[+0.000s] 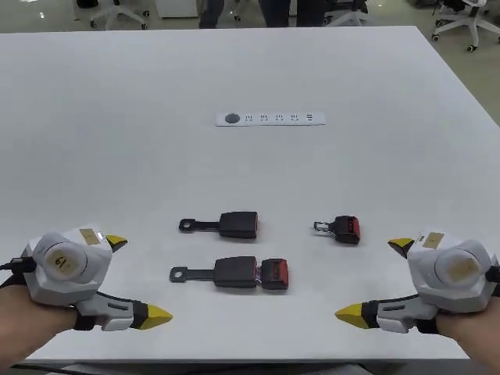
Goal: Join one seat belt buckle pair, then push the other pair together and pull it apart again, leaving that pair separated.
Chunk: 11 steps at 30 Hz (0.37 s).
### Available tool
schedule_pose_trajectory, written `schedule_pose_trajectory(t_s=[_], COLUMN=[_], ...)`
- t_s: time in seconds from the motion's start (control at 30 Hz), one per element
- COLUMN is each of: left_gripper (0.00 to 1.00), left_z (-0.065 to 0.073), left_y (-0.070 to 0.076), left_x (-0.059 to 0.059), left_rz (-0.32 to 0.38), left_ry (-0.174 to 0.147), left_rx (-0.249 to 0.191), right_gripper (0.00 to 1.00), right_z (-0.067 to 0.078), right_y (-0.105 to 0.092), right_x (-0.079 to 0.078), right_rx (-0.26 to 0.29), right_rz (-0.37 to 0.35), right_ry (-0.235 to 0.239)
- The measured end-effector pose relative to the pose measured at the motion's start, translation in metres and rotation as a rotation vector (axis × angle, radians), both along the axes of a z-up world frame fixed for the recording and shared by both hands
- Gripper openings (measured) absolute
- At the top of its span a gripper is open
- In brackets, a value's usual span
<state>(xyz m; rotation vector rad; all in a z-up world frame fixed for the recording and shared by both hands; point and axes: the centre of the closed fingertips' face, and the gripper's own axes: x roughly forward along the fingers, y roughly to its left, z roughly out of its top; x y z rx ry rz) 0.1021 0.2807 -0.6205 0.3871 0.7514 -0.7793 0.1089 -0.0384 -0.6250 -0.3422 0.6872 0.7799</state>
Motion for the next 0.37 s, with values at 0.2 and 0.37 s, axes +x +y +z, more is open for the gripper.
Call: schedule_pose_trajectory(t_s=[0.2,0.37], left_gripper=[1.0,1.0], left_z=[-0.004,-0.004], left_y=[0.003,0.003], left_x=[-0.001,0.001], left_rz=[0.026,0.025], left_ry=[-0.001,-0.004], left_rx=[0.008,0.01], right_gripper=[1.0,1.0], right_z=[0.0,0.002], right_y=[-0.003,-0.005], right_x=[0.005,0.012], right_rx=[-0.007,0.005], right_rz=[-0.031,-0.06], right_ry=[-0.006,-0.002])
